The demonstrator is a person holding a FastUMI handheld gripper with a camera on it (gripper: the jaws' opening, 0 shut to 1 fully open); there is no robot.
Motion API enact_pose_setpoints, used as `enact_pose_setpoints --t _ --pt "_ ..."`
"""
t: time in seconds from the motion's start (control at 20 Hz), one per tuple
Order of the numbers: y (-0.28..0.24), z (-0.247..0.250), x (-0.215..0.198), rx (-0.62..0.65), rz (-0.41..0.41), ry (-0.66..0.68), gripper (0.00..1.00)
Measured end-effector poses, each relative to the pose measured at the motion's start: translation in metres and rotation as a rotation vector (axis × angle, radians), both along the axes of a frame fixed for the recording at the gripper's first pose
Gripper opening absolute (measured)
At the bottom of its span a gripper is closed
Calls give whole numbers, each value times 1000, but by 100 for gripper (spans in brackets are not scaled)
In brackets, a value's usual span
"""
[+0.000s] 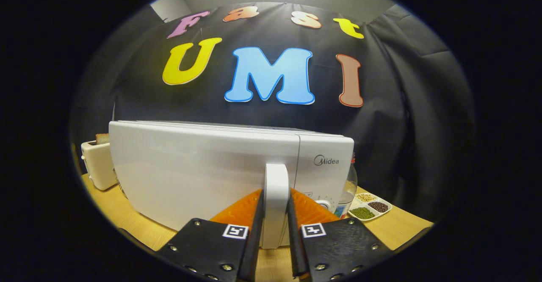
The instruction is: Open the microwave, put the food inside, and close the microwave door.
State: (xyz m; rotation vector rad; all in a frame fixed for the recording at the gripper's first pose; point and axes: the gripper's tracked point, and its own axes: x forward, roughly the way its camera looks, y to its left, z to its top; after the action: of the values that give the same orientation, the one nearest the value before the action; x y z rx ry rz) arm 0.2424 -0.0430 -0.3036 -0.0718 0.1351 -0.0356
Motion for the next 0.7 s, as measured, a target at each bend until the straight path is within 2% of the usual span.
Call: enact_pose_setpoints --t 0.05,0.1,0.15,0.2,0.45,0.55,0.7 --pt "0 -1 -1 12 16 15 30" --pt "0 0 0 38 34 24 21" --pt "0 -4 -2 68 52 46 21" --pt "1 -2 -2 96 72 52 11" --pt "7 0 -14 166 188 98 11" --pt "7 2 -29 100 218 82 11" --pt "13 2 -58 91 244 98 11"
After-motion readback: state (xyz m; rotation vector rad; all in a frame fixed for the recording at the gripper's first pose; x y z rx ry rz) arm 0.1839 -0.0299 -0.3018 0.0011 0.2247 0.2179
